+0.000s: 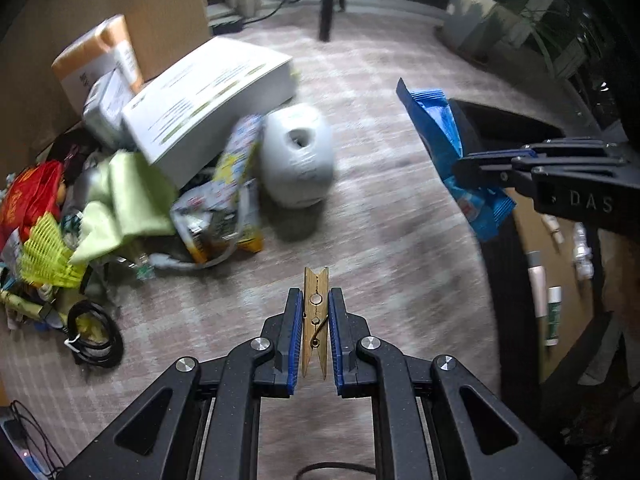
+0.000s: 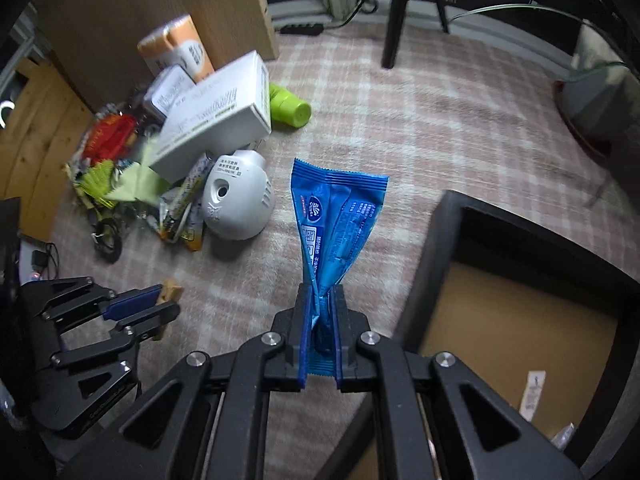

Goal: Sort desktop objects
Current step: 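Carry the clothespin and blue wipe pack to the tray and release both, then grasp the white plug-in diffuser with both grippers, then carry the white diffuser to the tray and release it, then move both grippers to the white box and grasp its edge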

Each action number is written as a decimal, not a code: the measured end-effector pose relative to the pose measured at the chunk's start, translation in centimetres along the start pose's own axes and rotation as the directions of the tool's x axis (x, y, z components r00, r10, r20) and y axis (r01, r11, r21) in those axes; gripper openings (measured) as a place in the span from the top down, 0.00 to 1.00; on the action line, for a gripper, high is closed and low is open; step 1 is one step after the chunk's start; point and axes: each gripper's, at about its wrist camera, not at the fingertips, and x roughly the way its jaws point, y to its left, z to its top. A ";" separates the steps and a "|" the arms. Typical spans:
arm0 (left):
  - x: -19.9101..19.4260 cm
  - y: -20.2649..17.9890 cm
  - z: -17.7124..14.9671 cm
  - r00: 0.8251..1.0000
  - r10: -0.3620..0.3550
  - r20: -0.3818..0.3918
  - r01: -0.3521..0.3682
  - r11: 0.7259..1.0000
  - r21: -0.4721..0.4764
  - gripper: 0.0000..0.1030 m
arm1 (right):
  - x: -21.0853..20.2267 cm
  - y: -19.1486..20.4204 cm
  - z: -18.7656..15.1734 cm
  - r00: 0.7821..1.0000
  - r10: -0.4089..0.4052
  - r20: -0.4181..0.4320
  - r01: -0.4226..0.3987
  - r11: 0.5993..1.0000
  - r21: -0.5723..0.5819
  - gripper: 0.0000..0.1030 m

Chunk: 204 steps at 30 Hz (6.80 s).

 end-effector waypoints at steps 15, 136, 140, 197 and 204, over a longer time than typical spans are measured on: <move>-2.7 -16.3 -0.5 0.985 -0.170 -0.002 0.165 0.953 0.254 0.89 | -2.9 -9.2 -6.9 0.995 -0.091 0.028 0.081 0.961 0.266 0.91; -2.1 -12.5 5.6 0.959 -0.271 0.078 0.265 0.961 0.085 0.47 | -1.7 -6.7 -0.5 0.983 0.181 0.038 -0.179 0.888 0.424 0.53; -1.3 -15.2 5.4 0.958 -0.282 0.048 0.275 0.954 0.124 0.47 | -1.9 -8.4 -2.2 0.982 0.183 0.037 -0.179 0.872 0.456 0.53; -2.9 12.3 5.7 0.992 0.015 0.126 0.045 0.887 -0.459 0.47 | 2.7 4.6 12.4 0.997 0.012 0.076 -0.016 0.999 0.052 0.53; -1.8 14.7 6.3 0.992 0.001 0.128 0.066 0.850 -0.523 0.47 | 5.6 5.9 15.7 0.997 0.068 0.040 -0.071 0.995 0.076 0.53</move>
